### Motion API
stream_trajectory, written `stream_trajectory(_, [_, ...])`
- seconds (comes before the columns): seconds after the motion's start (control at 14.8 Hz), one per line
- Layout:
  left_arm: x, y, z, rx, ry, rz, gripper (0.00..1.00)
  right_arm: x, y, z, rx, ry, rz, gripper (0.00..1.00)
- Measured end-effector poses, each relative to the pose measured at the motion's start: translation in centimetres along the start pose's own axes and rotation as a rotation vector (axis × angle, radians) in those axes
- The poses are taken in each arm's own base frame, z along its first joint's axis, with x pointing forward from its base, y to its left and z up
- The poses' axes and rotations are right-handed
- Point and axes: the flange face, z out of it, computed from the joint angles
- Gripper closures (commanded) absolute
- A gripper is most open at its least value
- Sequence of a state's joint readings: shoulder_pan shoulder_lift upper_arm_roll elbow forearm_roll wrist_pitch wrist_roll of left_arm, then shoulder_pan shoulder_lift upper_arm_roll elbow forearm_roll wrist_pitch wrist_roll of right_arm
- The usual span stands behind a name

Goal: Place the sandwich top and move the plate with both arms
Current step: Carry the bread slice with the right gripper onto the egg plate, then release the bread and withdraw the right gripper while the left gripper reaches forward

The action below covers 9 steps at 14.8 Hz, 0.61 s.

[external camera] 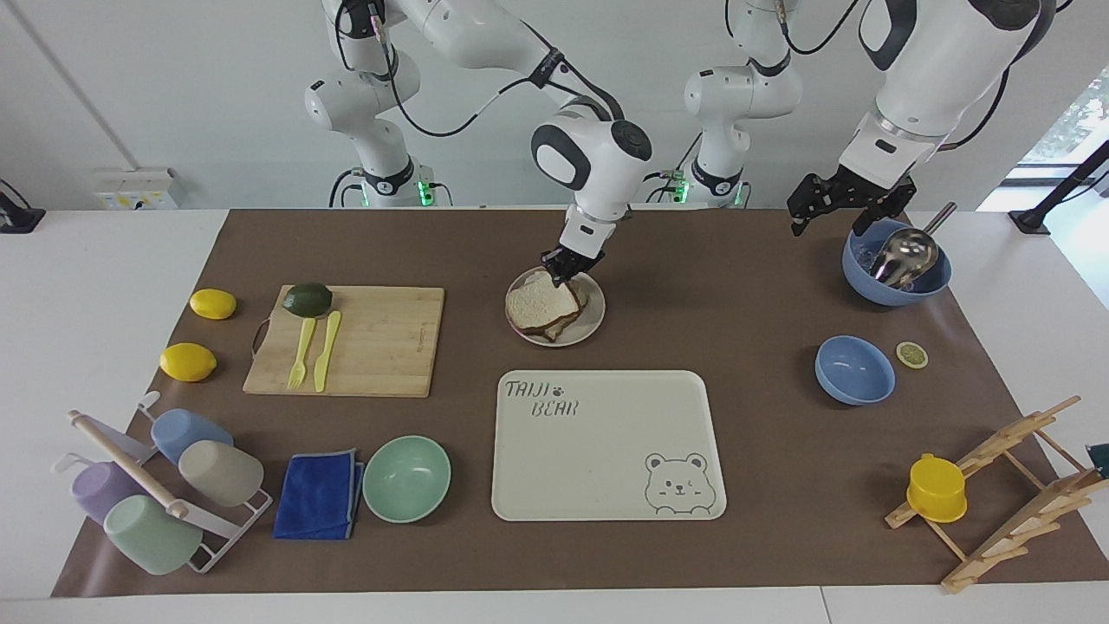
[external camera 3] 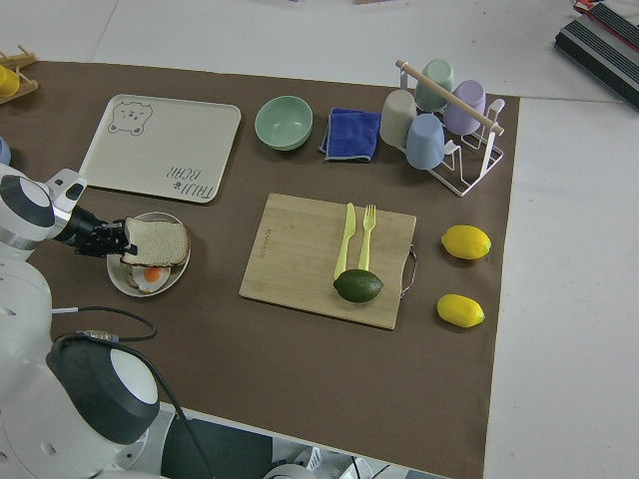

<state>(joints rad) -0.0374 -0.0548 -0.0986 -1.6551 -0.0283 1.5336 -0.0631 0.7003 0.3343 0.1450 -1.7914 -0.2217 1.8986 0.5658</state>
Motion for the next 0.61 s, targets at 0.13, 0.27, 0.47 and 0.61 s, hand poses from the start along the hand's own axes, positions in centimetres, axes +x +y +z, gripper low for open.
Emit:
stream_trajectory(0.13, [0.02, -0.36, -0.01, 0.0, 0.0, -0.007, 0.0, -0.07, -0.12, 0.09, 0.004, -0.001, 0.017, 1.0])
stream_trajectory(0.27, [0.03, -0.39, -0.01, -0.001, 0.0, -0.007, 0.0, -0.17, -0.3, 0.07, 0.011, -0.005, 0.022, 1.0])
stream_trajectory(0.47, [0.03, -0.4, -0.01, -0.001, 0.0, -0.008, 0.0, -0.3, -0.53, 0.05, 0.021, -0.012, 0.026, 0.89])
stream_trajectory(0.61, [0.03, -0.39, -0.01, -0.001, 0.0, -0.008, 0.0, -0.54, -0.96, -0.04, 0.03, -0.016, 0.033, 0.58])
